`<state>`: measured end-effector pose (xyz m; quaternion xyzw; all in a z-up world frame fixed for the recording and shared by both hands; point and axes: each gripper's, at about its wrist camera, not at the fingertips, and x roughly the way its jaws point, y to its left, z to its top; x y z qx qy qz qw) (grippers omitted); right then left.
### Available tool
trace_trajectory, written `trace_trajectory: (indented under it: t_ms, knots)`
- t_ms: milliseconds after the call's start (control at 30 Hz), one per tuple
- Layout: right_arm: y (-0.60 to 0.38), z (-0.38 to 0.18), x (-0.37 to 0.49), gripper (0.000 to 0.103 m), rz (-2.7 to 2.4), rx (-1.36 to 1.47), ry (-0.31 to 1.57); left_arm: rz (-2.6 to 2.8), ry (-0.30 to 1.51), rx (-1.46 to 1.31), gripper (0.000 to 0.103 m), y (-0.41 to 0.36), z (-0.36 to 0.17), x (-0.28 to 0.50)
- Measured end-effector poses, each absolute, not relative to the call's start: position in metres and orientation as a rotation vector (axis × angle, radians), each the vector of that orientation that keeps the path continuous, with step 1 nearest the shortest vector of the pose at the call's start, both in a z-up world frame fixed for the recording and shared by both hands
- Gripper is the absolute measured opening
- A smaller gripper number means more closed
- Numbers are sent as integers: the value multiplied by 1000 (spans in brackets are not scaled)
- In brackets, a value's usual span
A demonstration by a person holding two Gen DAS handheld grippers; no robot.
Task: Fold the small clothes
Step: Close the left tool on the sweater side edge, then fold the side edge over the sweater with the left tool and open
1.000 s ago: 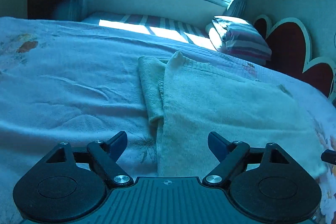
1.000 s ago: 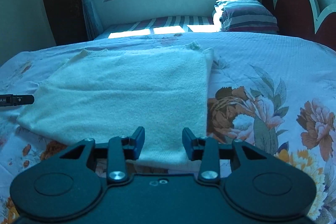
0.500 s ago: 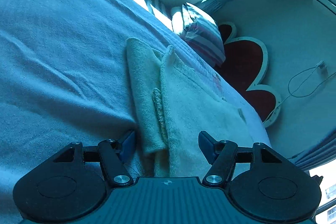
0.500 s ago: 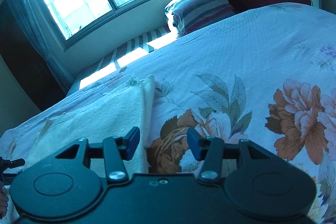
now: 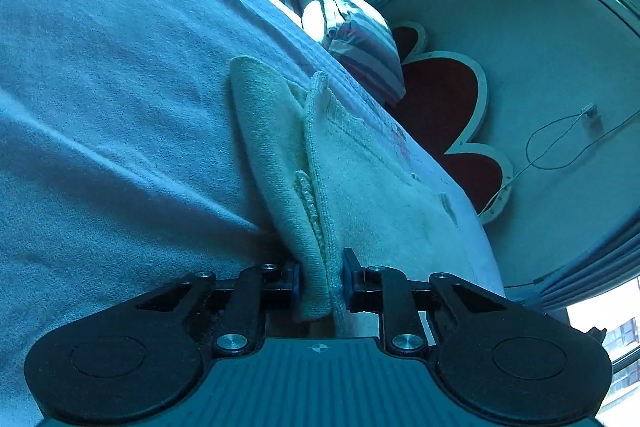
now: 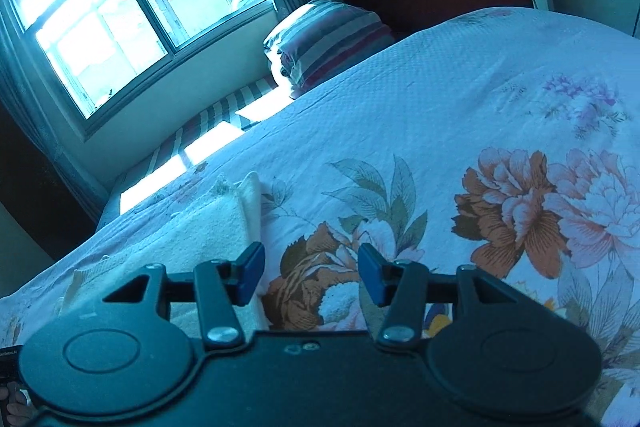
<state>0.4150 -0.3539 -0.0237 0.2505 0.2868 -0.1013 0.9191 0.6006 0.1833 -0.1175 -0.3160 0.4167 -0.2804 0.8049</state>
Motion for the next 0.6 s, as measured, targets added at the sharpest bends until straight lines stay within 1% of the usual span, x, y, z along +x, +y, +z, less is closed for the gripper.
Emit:
trace_trajectory:
  t_ms: [33, 333, 600]
  knots:
    - [-356, -25, 415, 51, -231, 513, 595, -599, 884, -669, 18, 181, -117, 601]
    - [-380, -23, 412, 52, -329, 438, 626, -514, 841, -589, 15, 173, -100, 589]
    - [-406, -24, 421, 53, -331, 388, 641, -386, 837, -496, 14, 158, -55, 579]
